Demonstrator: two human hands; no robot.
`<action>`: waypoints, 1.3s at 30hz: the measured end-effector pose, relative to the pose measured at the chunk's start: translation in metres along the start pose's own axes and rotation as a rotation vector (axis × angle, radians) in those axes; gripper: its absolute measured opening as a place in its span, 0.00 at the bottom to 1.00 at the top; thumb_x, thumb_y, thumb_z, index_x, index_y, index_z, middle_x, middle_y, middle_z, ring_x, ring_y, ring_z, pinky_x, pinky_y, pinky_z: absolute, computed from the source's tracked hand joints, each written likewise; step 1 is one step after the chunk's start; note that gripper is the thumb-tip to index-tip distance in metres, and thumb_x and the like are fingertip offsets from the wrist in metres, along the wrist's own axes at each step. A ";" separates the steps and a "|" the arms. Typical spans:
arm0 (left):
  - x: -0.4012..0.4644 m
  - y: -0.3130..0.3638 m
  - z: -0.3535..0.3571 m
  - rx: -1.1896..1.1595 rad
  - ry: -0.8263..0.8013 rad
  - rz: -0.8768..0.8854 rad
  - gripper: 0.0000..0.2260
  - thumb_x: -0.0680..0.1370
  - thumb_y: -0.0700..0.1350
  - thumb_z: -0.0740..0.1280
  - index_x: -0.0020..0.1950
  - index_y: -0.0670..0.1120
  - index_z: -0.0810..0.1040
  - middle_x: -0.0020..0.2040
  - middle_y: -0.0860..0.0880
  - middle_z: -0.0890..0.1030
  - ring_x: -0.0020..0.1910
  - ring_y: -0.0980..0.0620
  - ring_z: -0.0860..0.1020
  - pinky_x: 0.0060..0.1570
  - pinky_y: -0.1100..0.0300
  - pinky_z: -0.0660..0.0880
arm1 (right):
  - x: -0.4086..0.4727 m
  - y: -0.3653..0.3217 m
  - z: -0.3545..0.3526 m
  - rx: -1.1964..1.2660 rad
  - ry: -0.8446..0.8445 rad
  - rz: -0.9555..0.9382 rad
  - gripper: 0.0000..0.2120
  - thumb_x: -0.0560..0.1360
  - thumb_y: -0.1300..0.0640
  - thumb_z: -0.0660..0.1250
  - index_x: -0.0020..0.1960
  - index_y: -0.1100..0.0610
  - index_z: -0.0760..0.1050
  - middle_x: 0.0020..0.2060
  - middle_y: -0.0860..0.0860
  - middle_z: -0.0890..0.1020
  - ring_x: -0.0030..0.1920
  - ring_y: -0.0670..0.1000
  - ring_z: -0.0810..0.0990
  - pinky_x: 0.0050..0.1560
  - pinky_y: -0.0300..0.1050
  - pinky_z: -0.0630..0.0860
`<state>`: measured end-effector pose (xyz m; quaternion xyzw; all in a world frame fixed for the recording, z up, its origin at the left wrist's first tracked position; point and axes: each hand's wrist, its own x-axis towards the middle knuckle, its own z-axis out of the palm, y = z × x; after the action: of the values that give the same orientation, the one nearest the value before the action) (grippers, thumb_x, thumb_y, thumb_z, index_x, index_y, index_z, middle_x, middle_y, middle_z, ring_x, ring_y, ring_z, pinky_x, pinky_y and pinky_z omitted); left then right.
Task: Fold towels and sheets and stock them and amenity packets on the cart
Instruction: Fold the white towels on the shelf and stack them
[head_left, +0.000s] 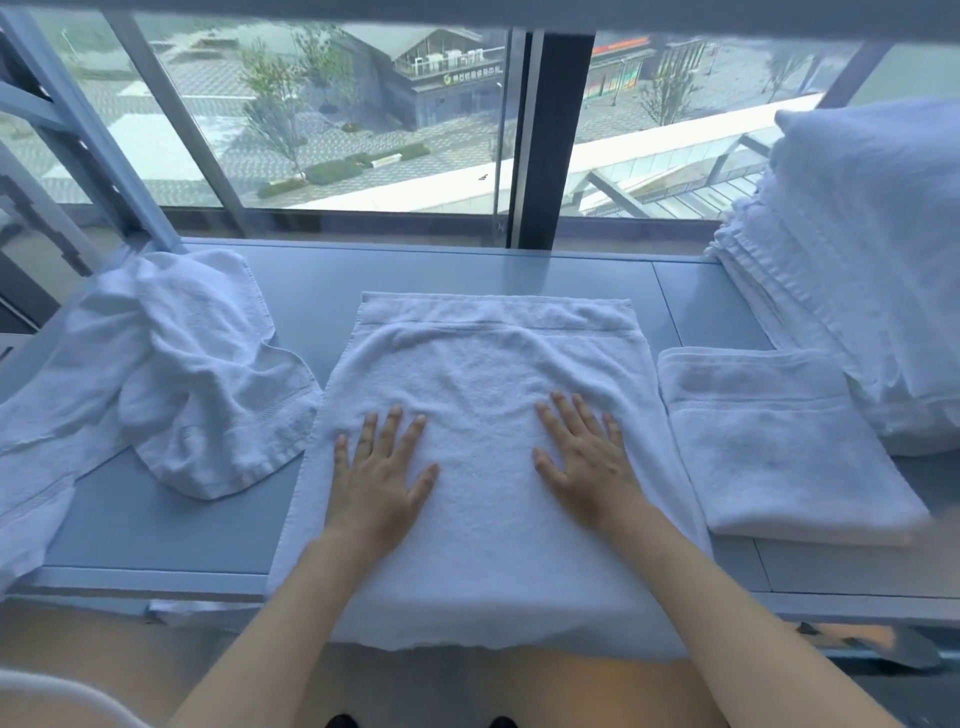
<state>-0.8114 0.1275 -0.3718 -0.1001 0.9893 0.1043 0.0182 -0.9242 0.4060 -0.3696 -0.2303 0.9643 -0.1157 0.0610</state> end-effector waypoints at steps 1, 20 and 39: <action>0.011 -0.001 -0.001 -0.003 0.000 -0.006 0.35 0.77 0.69 0.39 0.84 0.61 0.46 0.85 0.56 0.43 0.83 0.50 0.40 0.80 0.40 0.40 | 0.013 0.001 -0.003 -0.003 -0.004 -0.001 0.34 0.81 0.37 0.49 0.84 0.44 0.49 0.84 0.43 0.46 0.83 0.48 0.42 0.81 0.58 0.40; 0.062 -0.017 -0.002 0.021 0.040 0.009 0.32 0.80 0.67 0.45 0.84 0.58 0.51 0.85 0.53 0.50 0.84 0.48 0.47 0.80 0.40 0.42 | -0.063 0.022 -0.004 0.075 0.079 0.006 0.29 0.84 0.47 0.57 0.83 0.47 0.56 0.83 0.44 0.51 0.83 0.47 0.47 0.82 0.53 0.43; -0.100 0.032 0.012 0.069 -0.024 0.120 0.31 0.82 0.67 0.40 0.84 0.59 0.41 0.84 0.56 0.37 0.82 0.52 0.35 0.80 0.42 0.38 | -0.079 -0.052 0.004 0.135 0.072 -0.154 0.29 0.83 0.48 0.56 0.83 0.49 0.58 0.83 0.45 0.53 0.83 0.48 0.48 0.81 0.56 0.47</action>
<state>-0.7201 0.1804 -0.3710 -0.0387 0.9963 0.0722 0.0272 -0.8315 0.3967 -0.3552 -0.2946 0.9354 -0.1930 0.0325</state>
